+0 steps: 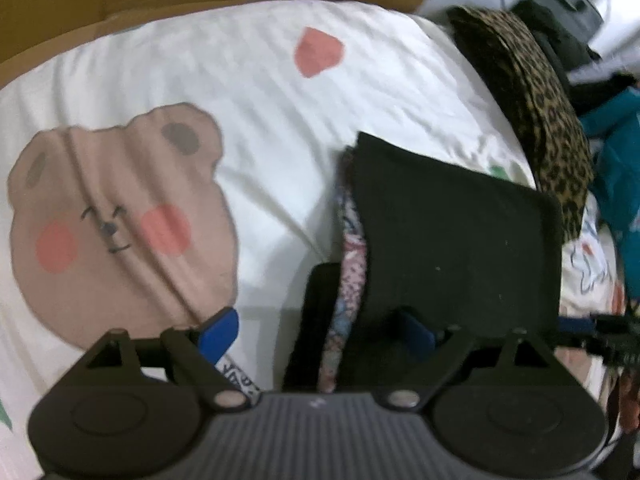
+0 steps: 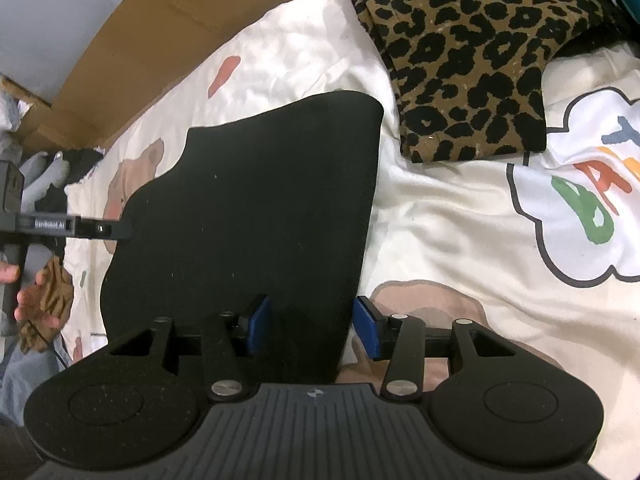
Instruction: Fold clothes
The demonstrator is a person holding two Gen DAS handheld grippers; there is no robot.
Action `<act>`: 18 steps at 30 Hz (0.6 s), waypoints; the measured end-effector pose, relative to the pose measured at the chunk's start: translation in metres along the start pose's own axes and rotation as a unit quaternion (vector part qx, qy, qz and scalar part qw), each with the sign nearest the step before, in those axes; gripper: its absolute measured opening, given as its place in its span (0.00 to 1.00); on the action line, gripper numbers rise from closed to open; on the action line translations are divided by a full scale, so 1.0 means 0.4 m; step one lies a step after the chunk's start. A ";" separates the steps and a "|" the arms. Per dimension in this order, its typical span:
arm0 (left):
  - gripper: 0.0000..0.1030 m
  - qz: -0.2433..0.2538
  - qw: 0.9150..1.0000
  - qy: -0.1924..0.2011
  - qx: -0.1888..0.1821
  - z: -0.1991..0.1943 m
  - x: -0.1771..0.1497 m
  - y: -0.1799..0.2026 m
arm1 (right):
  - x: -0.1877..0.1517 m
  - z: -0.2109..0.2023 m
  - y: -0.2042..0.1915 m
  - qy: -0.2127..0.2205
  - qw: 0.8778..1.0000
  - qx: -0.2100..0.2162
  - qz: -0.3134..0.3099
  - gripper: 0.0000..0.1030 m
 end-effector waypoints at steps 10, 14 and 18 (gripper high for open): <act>0.89 0.012 0.998 -0.028 -0.051 0.052 0.007 -0.007 | -0.010 0.009 0.014 0.010 1.000 0.013 0.026 0.51; 0.90 0.003 0.996 -0.047 -0.079 0.075 0.014 -0.014 | -0.008 0.025 0.017 0.015 0.999 0.021 0.036 0.51; 0.79 0.006 0.992 -0.050 -0.112 0.080 0.023 -0.012 | -0.006 0.031 0.036 0.026 0.997 0.034 0.063 0.51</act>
Point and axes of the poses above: each gripper's, at about its wrist camera, not at the fingertips, and z roughly the way its jaws point, y to its right, x to its top, the point moved 3 cm from there along z, roughly the way its jaws point, and after that the axes turned 3 degrees about x, right-handed, at the moved point
